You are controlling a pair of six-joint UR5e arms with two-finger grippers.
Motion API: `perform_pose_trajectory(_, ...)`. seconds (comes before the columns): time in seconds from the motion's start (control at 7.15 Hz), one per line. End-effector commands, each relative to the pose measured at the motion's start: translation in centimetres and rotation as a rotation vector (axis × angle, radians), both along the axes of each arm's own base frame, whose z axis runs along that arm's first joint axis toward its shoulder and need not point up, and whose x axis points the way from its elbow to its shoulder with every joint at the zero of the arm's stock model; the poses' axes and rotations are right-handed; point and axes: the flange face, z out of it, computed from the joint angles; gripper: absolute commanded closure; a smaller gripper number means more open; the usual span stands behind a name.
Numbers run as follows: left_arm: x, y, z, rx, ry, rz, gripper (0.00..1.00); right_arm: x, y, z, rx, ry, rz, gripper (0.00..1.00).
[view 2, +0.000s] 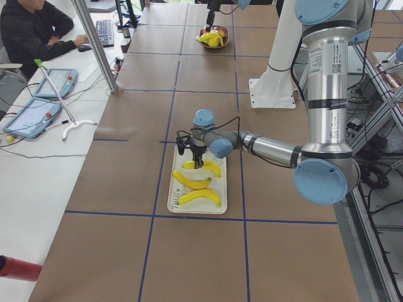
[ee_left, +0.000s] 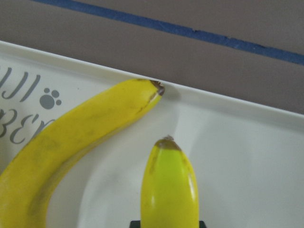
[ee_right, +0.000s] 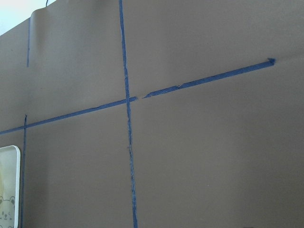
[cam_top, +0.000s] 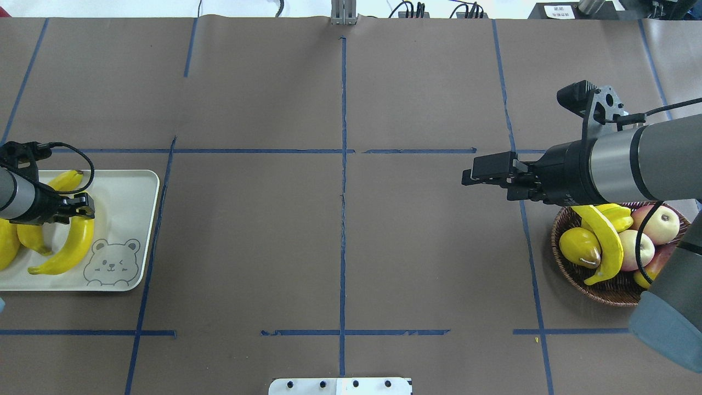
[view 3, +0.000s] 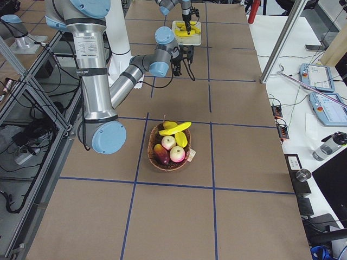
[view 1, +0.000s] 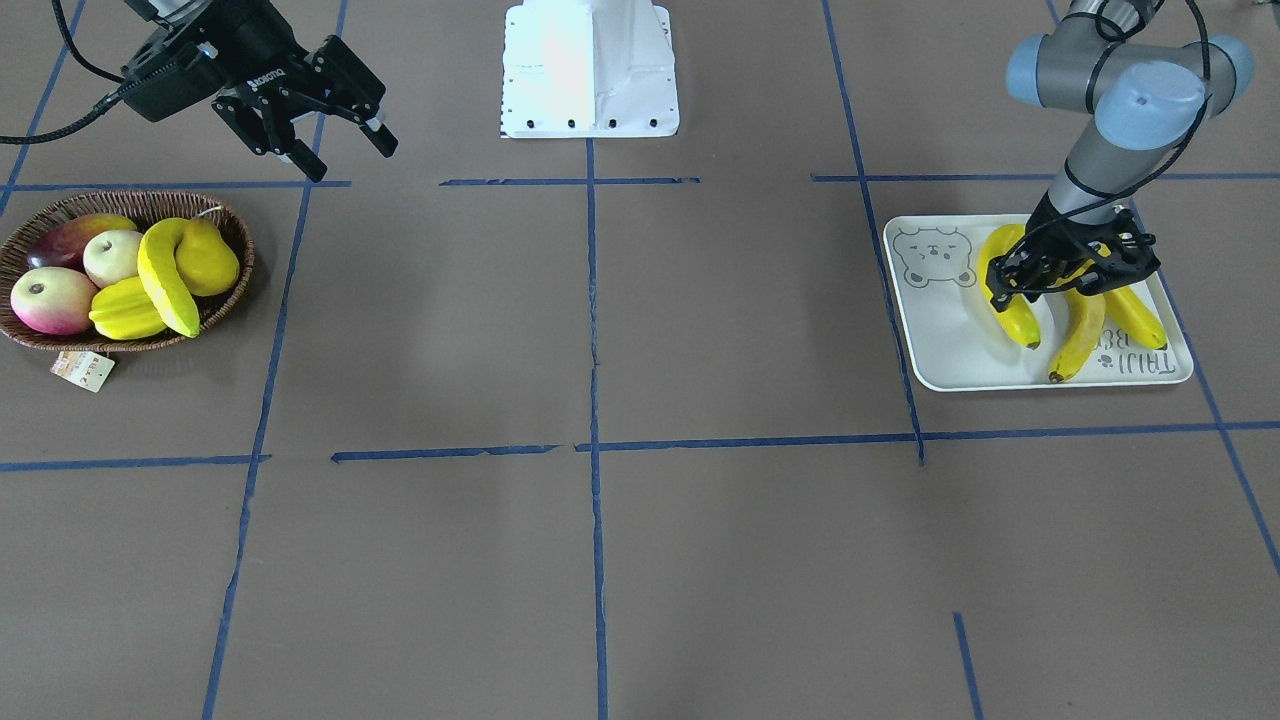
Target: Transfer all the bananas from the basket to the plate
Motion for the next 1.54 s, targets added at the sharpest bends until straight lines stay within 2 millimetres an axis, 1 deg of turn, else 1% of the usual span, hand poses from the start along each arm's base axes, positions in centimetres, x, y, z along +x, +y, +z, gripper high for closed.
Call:
perform_pose_trajectory(0.0, 0.2, 0.5, -0.2, 0.024, 0.011, 0.031, 0.0, 0.0, 0.0, 0.2, -0.003, 0.003, 0.0, 0.0)
perform_pose_trajectory(0.14, -0.3, 0.4, -1.9, 0.066, 0.032, 0.055, 0.0, 0.3, 0.0, 1.2, -0.015, 0.022, 0.002, 0.0)
perform_pose_trajectory(0.28, -0.4, 1.3, -5.3, 0.06, 0.112, 0.102, 0.0, 1.3, -0.2, 3.6, -0.002, 0.077, 0.003, 0.0)
perform_pose_trajectory(0.42, -2.9, 0.0, -8.1, 0.054, 0.185, 0.085, 0.0, 3.0, 0.0, 7.6, 0.048, 0.174, -0.028, 0.0)
perform_pose_trajectory(0.56, -3.4, -0.4, -10.6, 0.066, 0.235, 0.094, 0.0, 4.7, 0.2, 11.2, 0.119, 0.266, -0.071, 0.0)
perform_pose_trajectory(0.7, -3.0, -0.9, -11.9, 0.071, 0.246, 0.086, 0.0, 6.0, 0.1, 14.0, 0.133, 0.327, -0.089, 0.0)
perform_pose_trajectory(0.84, -2.7, -1.4, -13.0, 0.077, 0.249, 0.085, 0.0, 6.8, -0.9, 15.9, 0.163, 0.361, -0.119, 0.0)
perform_pose_trajectory(0.98, -2.5, -1.6, -13.3, 0.082, 0.251, 0.083, 0.0, 9.0, -2.9, 18.7, 0.193, 0.375, -0.177, 0.0)
perform_pose_trajectory(1.12, -2.4, -1.7, -13.7, 0.089, 0.255, 0.082, 0.0, 11.3, -4.5, 21.8, 0.216, 0.366, -0.249, 0.0)
perform_pose_trajectory(1.26, -2.3, -1.8, -14.0, 0.095, 0.257, 0.082, 0.0, 11.3, -4.9, 24.4, 0.206, 0.375, -0.291, 0.0)
perform_pose_trajectory(1.4, -2.3, -1.9, -14.1, 0.095, 0.259, 0.083, 0.0, 10.9, -5.5, 27.1, 0.209, 0.368, -0.289, 0.0)
